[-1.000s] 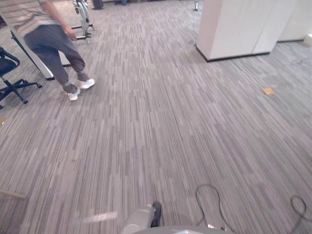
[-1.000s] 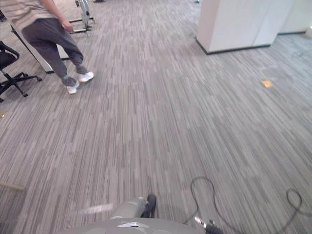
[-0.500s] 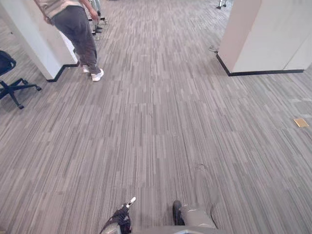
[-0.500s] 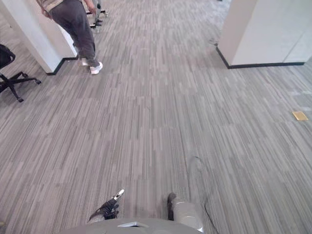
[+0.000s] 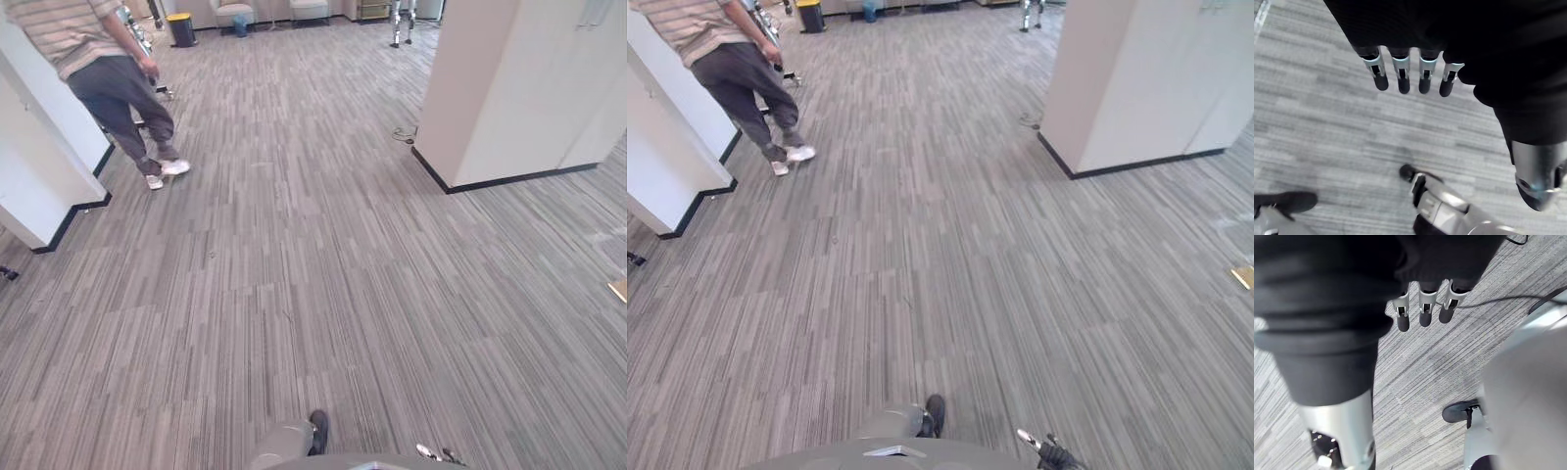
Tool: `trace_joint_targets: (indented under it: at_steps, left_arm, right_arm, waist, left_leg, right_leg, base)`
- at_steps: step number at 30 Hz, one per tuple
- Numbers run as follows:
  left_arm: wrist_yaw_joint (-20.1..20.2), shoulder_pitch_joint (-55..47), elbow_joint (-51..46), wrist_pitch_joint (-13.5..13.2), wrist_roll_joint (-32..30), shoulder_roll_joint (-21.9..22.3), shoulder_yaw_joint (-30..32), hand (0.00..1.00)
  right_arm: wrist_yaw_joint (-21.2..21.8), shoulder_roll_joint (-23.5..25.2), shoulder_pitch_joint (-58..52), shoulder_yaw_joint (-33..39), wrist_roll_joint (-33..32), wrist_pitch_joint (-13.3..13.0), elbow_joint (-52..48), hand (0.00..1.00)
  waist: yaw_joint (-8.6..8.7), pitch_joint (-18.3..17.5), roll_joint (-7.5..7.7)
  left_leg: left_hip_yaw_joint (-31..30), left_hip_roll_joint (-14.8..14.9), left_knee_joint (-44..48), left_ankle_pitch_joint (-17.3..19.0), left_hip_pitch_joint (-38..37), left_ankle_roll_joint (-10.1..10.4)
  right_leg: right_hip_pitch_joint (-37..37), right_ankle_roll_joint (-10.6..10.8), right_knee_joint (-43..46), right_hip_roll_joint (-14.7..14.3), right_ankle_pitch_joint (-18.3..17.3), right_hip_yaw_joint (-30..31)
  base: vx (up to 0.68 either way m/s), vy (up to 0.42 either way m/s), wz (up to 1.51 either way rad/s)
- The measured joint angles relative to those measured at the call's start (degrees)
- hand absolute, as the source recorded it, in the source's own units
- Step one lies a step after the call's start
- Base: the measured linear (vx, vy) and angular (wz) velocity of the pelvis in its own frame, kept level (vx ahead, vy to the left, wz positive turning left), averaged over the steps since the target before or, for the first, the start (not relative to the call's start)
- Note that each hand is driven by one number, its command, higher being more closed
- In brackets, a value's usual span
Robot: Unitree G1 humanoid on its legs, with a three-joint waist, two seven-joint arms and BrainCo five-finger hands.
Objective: Organize washtable
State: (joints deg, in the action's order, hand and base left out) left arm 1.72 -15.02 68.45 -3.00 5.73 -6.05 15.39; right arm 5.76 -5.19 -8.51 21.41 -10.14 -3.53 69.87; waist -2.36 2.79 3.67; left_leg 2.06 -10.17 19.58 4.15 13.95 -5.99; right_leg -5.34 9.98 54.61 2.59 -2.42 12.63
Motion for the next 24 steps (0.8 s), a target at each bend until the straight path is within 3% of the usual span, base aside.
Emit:
trace_joint_targets:
  at_steps: [1, 2, 3, 5, 6, 7, 8, 9, 10, 11, 12, 13, 14, 15, 16, 17, 18, 19, 20, 22, 24]
  left_arm:
    - [0.0, 1.1, -0.1, 0.0, 0.0, -0.9, -1.3, 0.00]
    - [-0.1, 2.5, -0.8, 0.1, -0.1, -0.7, -3.5, 0.00]
    - [0.0, 2.9, -1.2, 0.0, -0.1, -1.1, -4.5, 0.00]
    - [-0.1, 6.3, -1.7, -0.6, 0.4, -0.9, -7.2, 0.00]
    - [-0.1, 8.4, -2.8, -1.4, 0.7, -0.4, -7.1, 0.00]
    - [-0.2, 8.6, -3.2, -1.6, 0.7, -0.2, -6.9, 0.00]
    - [-0.2, 9.6, -4.6, -2.1, 0.7, 0.4, -6.2, 0.00]
    - [-0.5, 10.3, -5.1, -2.4, 0.7, 0.5, -6.3, 0.00]
    - [-0.7, 10.7, -5.0, -2.4, 0.7, 0.4, -6.2, 0.00]
    - [-0.8, 10.5, -4.8, -2.2, 0.6, 2.1, -4.4, 0.00]
    - [-0.7, 10.5, -4.2, -2.2, 0.6, 3.5, -3.3, 0.00]
    - [-0.5, 10.4, -4.6, -2.2, 0.6, 4.4, -1.7, 0.00]
    - [-0.5, 10.3, -4.5, -2.1, 0.5, 4.6, -0.7, 0.00]
    - [-0.4, 9.8, -4.3, -2.1, 0.5, 5.1, 2.1, 0.00]
    - [-0.4, 9.7, -4.0, -1.9, 0.6, 5.4, 4.6, 0.00]
    - [-0.3, 9.8, -3.7, -1.8, 0.8, 5.5, 5.1, 0.00]
    - [0.0, 10.0, -3.9, -1.8, 0.9, 5.1, 5.1, 0.00]
    - [0.1, 10.1, -4.2, -1.9, 2.1, 4.9, 5.0, 0.00]
    - [0.1, 10.2, -5.3, -2.1, 3.0, 4.1, 4.4, 0.00]
    - [0.1, 10.1, -5.8, -2.4, 3.0, 3.1, 2.7, 0.00]
    - [0.0, 9.6, -5.7, -2.4, 2.9, 2.7, 2.5, 0.00]
  right_arm:
    - [0.4, 0.1, -1.0, 0.1, 0.0, 0.3, 0.5, 0.00]
    - [0.8, 0.2, -1.9, 1.2, -0.1, 0.2, 0.3, 0.00]
    - [1.0, 0.3, -2.0, 1.8, -0.1, 0.1, 0.2, 0.00]
    - [1.0, -0.4, -2.8, 1.8, -0.1, 0.0, -0.2, 0.00]
    - [0.9, -0.4, -2.8, 1.8, -0.1, -0.1, -0.2, 0.00]
    - [0.8, -0.4, -2.8, 1.8, -0.1, -0.1, -0.3, 0.00]
    - [0.2, 0.5, -2.7, 1.5, -0.1, -0.1, -0.8, 0.00]
    - [-0.3, 0.9, -3.1, 1.3, -0.1, -0.1, -1.0, 0.00]
    - [-0.3, 1.3, -3.2, 1.2, -0.1, 0.0, -0.7, 0.00]
    - [-0.2, 1.5, -4.3, 1.2, -0.5, 0.3, -0.8, 0.00]
    - [-0.5, 1.2, -4.7, 1.3, -0.5, 0.4, -0.7, 0.00]
    - [-0.8, 1.3, -4.3, 1.5, -0.6, 0.4, -1.0, 0.00]
    - [-0.8, 1.0, -4.4, 1.8, -0.2, 0.4, -1.4, 0.00]
    - [-0.8, 0.8, -4.3, 2.8, 0.0, 0.4, -2.0, 0.00]
    - [-0.7, 0.8, -4.1, 3.0, 0.0, 0.4, -2.8, 0.00]
    - [-0.7, 0.8, -3.9, 3.2, 0.0, 0.3, -3.1, 0.00]
    - [-0.8, 0.3, -2.5, 2.9, -0.1, 0.5, -3.2, 0.00]
    - [-0.8, 0.2, -1.9, 2.8, -0.1, 0.5, -2.9, 0.00]
    - [-0.9, 0.0, -0.8, 2.2, -0.1, 0.5, -2.2, 0.00]
    - [-0.9, 0.1, 1.2, 1.3, -0.2, 0.2, -2.3, 0.00]
    - [-0.9, 0.4, 3.3, 1.0, -1.7, -0.2, -2.8, 0.00]
  waist:
    - [0.32, 0.2, 0.17]
    - [0.83, 0.7, -0.91]
    - [1.07, 0.9, -1.61]
    - [2.67, 1.6, -4.51]
    - [2.94, 1.6, -4.45]
    - [2.97, 1.6, -4.32]
    - [3.19, 1.6, -3.56]
    - [3.59, 1.6, -2.13]
    - [3.82, 1.3, -1.78]
    - [4.33, 0.6, -2.23]
    - [4.70, 0.2, -3.36]
    - [4.60, 0.1, -3.98]
    - [4.53, 0.1, -4.30]
    - [4.44, -0.6, -4.83]
    - [4.06, -0.6, -5.20]
    - [3.87, -0.4, -5.51]
    - [2.64, 0.6, -5.98]
    - [2.22, 1.4, -5.80]
    - [1.33, 2.5, -5.32]
    - [-0.04, 3.1, -4.79]
    - [-1.02, 3.1, -4.73]
  left_leg:
    - [-1.8, -1.5, -0.4, 2.1, -4.2, -0.5]
    - [-4.4, -1.3, -1.6, 4.5, -8.7, -1.5]
    - [-5.1, -0.7, -2.4, 5.3, -11.0, -1.5]
    - [-8.6, 3.0, -5.0, 8.4, -18.6, -2.4]
    - [-9.6, 4.0, -5.6, 10.3, -20.7, -2.0]
    - [-9.8, 4.1, -5.7, 10.8, -21.1, -2.0]
    - [-10.8, 4.5, -6.3, 13.1, -22.9, -1.7]
    - [-12.0, 4.2, -6.8, 15.2, -24.8, -1.5]
    - [-12.6, 4.1, -7.3, 16.1, -25.9, -1.3]
    - [-14.8, 7.0, -8.8, 17.2, -29.5, -0.4]
    - [-15.9, 8.5, -7.7, 16.9, -30.3, 0.1]
    - [-15.8, 9.7, -4.5, 16.3, -30.1, 1.3]
    - [-15.9, 10.4, -1.7, 15.6, -29.6, 2.4]
    - [-16.8, 10.6, 7.3, 13.2, -25.9, 6.4]
    - [-18.0, 9.9, 19.6, 7.8, -21.1, 12.2]
    - [-18.8, 9.2, 26.8, 3.9, -18.2, 14.5]
    - [-16.8, 9.7, 42.0, 1.2, -11.1, 14.6]
    - [-15.5, 10.1, 46.5, 2.2, -9.0, 12.4]
    - [-12.7, 10.6, 50.3, 4.6, -5.4, 8.7]
    - [-10.2, 10.5, 46.2, 7.7, -1.0, 7.2]
    - [-9.6, 10.1, 32.2, 9.9, 1.5, 7.1]
  right_leg:
    - [3.9, -2.8, 8.3, 0.6, -1.0, -2.9]
    - [7.7, -6.9, 11.6, 0.5, -5.0, -6.8]
    - [9.9, -7.9, 11.4, 0.0, -7.3, -8.2]
    - [16.5, -8.6, -3.0, -2.1, -14.0, -12.6]
    - [20.0, -7.1, -14.6, -2.4, -12.9, -12.6]
    - [20.7, -6.5, -17.9, -2.3, -12.2, -12.6]
    - [22.5, -4.8, -33.6, -1.8, -6.7, -12.6]
    - [23.7, -1.9, -43.7, -0.9, -0.7, -11.7]
    - [24.6, -1.2, -45.0, -0.4, 1.6, -11.0]
    - [24.7, -5.4, -41.6, -2.1, 8.2, -12.4]
    - [24.2, -7.7, -40.0, -3.2, 8.6, -13.7]
    - [23.5, -10.9, -38.4, -4.5, 7.1, -14.6]
    - [22.7, -12.1, -37.9, -5.1, 6.2, -15.5]
    - [20.9, -13.4, -37.8, -6.5, 3.9, -16.2]
    - [18.4, -14.4, -39.0, -7.6, 2.2, -16.6]
    - [16.5, -14.9, -40.1, -8.2, 1.7, -16.6]
    - [11.3, -16.6, -42.8, -9.7, 0.4, -16.6]
    - [8.5, -16.9, -44.1, -10.0, 0.2, -16.5]
    - [3.8, -17.4, -46.0, -10.1, -0.1, -15.8]
    - [-0.9, -17.4, -48.0, -9.8, -0.4, -14.4]
    - [-3.9, -15.8, -49.5, -8.7, -3.0, -12.6]
  base:
    - [0.52, -0.124, 0.63]
    - [0.37, -0.095, 0.49]
    - [0.03, -0.083, 0.48]
    - [-0.15, -0.022, 0.60]
    - [-0.05, -0.017, 0.44]
    - [0.29, -0.158, 0.24]
    - [0.53, -0.283, 0.23]
    - [0.63, -0.362, 0.30]
    - [0.79, -0.530, 0.50]
    - [0.77, -0.519, 0.59]
    - [0.84, -0.546, 0.57]
    - [0.56, -0.329, 0.31]
    - [0.55, -0.346, 0.12]
    - [0.49, -0.352, 0.04]
    - [0.45, -0.330, 0.04]
    - [0.33, -0.248, 0.06]
    - [0.19, -0.127, 0.09]
    - [0.19, -0.134, 0.05]
    - [0.13, -0.101, -0.04]
    - [0.00, -0.071, -0.35]
    - [-0.30, 0.039, -0.49]
